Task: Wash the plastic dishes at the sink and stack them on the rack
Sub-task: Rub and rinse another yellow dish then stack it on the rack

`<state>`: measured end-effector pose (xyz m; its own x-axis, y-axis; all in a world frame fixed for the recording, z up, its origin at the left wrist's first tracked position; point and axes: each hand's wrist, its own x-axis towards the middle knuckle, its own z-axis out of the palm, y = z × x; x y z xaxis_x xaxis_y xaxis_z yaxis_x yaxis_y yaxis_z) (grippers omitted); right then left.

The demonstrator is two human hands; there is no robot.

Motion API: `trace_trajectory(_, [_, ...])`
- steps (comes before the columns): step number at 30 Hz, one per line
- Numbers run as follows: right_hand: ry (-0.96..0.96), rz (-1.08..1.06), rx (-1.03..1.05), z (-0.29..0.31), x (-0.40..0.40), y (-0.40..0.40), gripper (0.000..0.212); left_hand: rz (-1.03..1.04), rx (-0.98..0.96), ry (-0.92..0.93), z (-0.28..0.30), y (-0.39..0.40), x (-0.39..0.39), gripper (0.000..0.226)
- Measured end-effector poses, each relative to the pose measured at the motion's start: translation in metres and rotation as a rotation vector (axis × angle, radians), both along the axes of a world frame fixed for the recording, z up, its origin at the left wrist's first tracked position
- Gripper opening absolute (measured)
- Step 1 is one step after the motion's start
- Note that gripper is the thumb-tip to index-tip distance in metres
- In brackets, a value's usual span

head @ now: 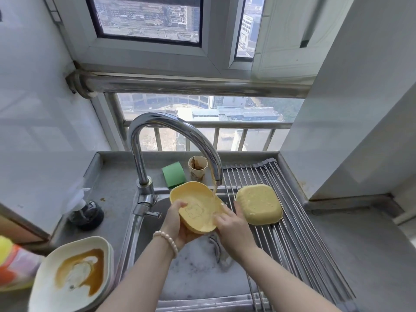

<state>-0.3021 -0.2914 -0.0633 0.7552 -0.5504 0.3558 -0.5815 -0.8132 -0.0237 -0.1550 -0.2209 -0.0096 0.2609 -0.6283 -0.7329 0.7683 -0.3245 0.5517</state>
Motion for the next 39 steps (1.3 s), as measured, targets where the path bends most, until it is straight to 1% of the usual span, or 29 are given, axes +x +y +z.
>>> trace_trajectory(1, [-0.044,0.041,-0.001,0.001,0.004,0.002,0.030,0.048,-0.019,0.004,-0.002,-0.002,-0.006,0.041])
trace_trajectory(4, [-0.190,0.098,0.179,0.005,0.012,0.012,0.030,0.190,-0.071,-0.080,-0.006,-0.005,-0.020,0.038])
trace_trajectory(7, [-0.321,0.090,0.453,0.004,0.006,0.014,0.008,0.201,-0.074,-0.177,-0.006,-0.007,-0.017,0.042])
trace_trajectory(8, [-0.338,0.079,0.514,0.007,0.001,0.011,0.016,0.173,-0.059,-0.234,-0.008,-0.007,-0.011,0.047])
trace_trajectory(9, [-0.304,0.063,0.555,0.010,-0.004,0.007,0.029,0.140,-0.039,-0.295,-0.010,-0.007,-0.006,0.052])
trace_trajectory(11, [-0.108,0.017,0.558,0.021,-0.012,0.000,0.057,0.062,-0.021,-0.358,-0.011,-0.007,0.001,0.054])
trace_trajectory(13, [0.076,0.015,0.514,0.030,-0.014,-0.003,0.072,0.014,-0.009,-0.334,-0.008,-0.007,0.004,0.047])
trace_trajectory(14, [0.124,0.027,0.541,0.036,-0.012,-0.003,0.075,0.008,-0.004,-0.333,-0.008,-0.008,0.005,0.043])
trace_trajectory(16, [0.211,0.027,0.659,0.046,-0.007,-0.005,0.074,-0.015,0.026,-0.362,-0.009,-0.009,0.007,0.038])
trace_trajectory(17, [0.257,0.013,0.732,0.053,-0.003,-0.006,0.067,-0.022,0.034,-0.365,-0.010,-0.008,0.008,0.035])
trace_trajectory(18, [0.296,-0.010,0.768,0.059,0.000,-0.006,0.059,-0.020,0.026,-0.330,-0.011,-0.007,0.007,0.033])
trace_trajectory(19, [0.322,-0.042,0.756,0.062,0.002,-0.007,0.055,-0.011,-0.002,-0.263,-0.012,-0.005,0.005,0.031])
trace_trajectory(20, [0.310,-0.075,0.722,0.065,0.003,-0.009,0.056,0.006,-0.040,-0.183,-0.014,-0.004,0.003,0.031])
trace_trajectory(22, [0.164,-0.134,0.669,0.069,0.005,-0.011,0.059,0.055,-0.117,-0.032,-0.018,-0.001,-0.001,0.032])
trace_trajectory(24, [-0.080,-0.127,0.669,0.072,0.007,-0.008,0.047,0.086,-0.182,0.080,-0.023,-0.001,-0.007,0.033])
trace_trajectory(25, [-0.183,-0.105,0.674,0.073,0.009,-0.005,0.047,0.094,-0.211,0.109,-0.025,-0.001,-0.009,0.034])
trace_trajectory(27, [-0.307,-0.108,0.712,0.073,0.009,0.002,0.067,0.113,-0.256,0.115,-0.029,-0.001,-0.013,0.035])
trace_trajectory(28, [-0.348,-0.152,0.745,0.070,0.008,0.003,0.077,0.133,-0.276,0.101,-0.030,-0.002,-0.014,0.038])
trace_trajectory(29, [-0.385,-0.210,0.806,0.066,0.008,0.003,0.084,0.150,-0.289,0.072,-0.031,-0.003,-0.013,0.043])
trace_trajectory(31, [-0.454,-0.333,0.994,0.061,0.004,-0.001,0.087,0.130,-0.287,-0.044,-0.028,-0.007,-0.010,0.060])
trace_trajectory(33, [-0.575,-0.387,1.153,0.057,0.002,-0.003,0.078,0.086,-0.276,-0.189,-0.021,-0.011,-0.006,0.073])
trace_trajectory(34, [-0.628,-0.401,1.186,0.055,0.002,-0.002,0.068,0.071,-0.284,-0.251,-0.018,-0.012,-0.005,0.076])
trace_trajectory(37, [-0.726,-0.489,1.138,0.050,0.005,0.000,0.033,0.038,-0.299,-0.398,-0.002,-0.014,-0.006,0.078])
trace_trajectory(39, [-0.760,-0.562,1.213,0.051,0.011,0.001,0.017,0.042,-0.291,-0.452,0.003,-0.015,-0.002,0.076])
